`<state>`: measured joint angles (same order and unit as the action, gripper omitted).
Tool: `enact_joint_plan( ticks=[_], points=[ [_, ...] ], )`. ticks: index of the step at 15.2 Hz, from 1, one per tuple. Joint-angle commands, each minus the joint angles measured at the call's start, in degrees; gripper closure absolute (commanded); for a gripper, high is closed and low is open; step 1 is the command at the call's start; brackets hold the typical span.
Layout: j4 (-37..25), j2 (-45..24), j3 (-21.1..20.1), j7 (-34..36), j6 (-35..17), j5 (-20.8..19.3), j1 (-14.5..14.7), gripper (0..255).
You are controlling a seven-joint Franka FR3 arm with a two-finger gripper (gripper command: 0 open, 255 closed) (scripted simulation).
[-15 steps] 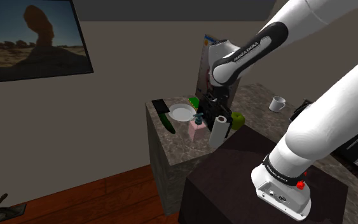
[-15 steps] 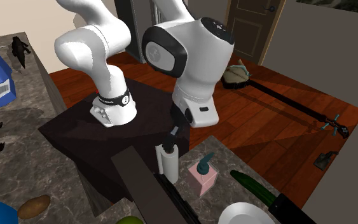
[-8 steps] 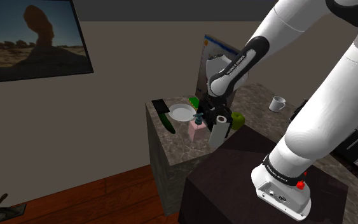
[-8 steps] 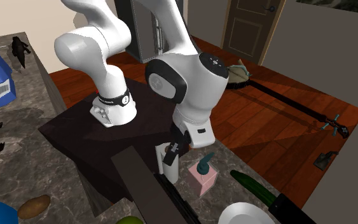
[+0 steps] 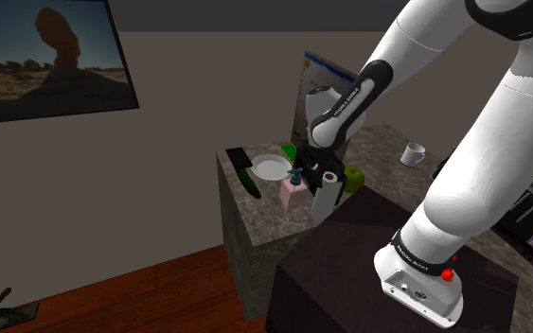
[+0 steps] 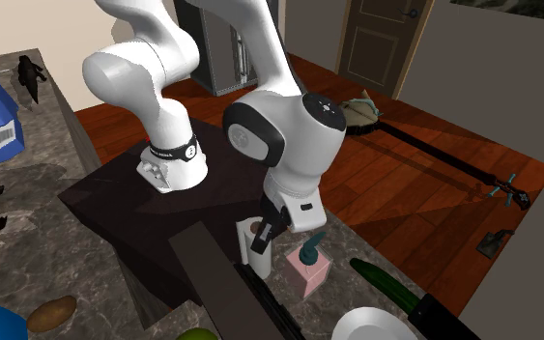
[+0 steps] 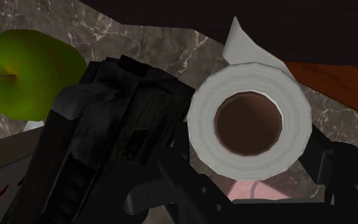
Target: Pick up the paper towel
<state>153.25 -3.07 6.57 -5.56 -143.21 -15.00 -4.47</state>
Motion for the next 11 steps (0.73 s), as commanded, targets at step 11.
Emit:
enact_joint_plan(
  ticks=[11],
  points=[
    [0.1, 4.5, -0.2, -0.8, 4.5, 0.7, 0.1, 255]
  ],
)
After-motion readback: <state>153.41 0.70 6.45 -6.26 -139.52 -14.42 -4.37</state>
